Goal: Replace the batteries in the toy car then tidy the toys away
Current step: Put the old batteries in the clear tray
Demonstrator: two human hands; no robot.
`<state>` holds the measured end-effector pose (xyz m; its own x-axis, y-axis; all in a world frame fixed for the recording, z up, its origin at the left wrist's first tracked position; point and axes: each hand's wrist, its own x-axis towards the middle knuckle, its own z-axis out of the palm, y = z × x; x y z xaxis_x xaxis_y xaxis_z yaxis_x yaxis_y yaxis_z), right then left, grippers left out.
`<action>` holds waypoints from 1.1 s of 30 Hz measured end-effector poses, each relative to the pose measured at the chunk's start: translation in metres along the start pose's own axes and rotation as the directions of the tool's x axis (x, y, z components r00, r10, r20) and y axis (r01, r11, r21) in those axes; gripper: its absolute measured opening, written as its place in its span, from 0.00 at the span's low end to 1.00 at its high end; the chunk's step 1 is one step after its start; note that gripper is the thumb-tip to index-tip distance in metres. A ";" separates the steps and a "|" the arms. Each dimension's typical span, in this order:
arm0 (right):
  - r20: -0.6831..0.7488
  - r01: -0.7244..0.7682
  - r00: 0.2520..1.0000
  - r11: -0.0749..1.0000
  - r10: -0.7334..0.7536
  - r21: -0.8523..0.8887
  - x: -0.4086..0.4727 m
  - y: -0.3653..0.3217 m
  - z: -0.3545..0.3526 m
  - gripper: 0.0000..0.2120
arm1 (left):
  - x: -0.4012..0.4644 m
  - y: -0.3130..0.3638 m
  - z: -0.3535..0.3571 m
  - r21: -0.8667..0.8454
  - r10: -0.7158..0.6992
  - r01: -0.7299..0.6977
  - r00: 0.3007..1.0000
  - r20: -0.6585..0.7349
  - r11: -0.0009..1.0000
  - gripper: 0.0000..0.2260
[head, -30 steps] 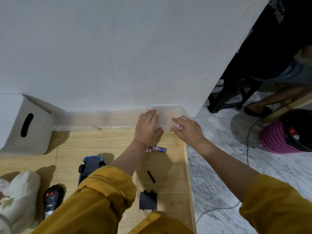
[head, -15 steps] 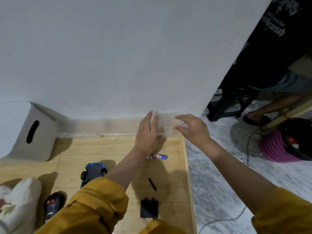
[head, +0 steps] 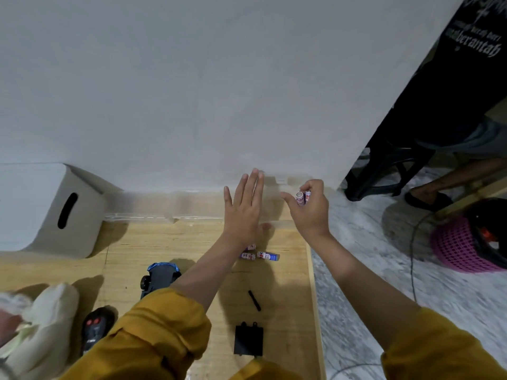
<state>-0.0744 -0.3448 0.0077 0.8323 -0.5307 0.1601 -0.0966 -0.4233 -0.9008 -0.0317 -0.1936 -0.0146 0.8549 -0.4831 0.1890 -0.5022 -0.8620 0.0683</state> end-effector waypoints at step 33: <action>0.192 0.510 0.860 0.789 -0.473 -0.342 0.010 0.012 -0.016 0.14 | -0.011 0.003 0.013 -0.145 0.086 -0.106 0.987 -0.135 0.984 0.43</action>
<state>-0.0758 -0.3671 0.0052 0.8661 -0.1155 0.4864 0.1618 -0.8558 -0.4913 -0.0405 -0.1929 -0.0291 0.7830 -0.5307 0.3246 -0.6035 -0.7746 0.1893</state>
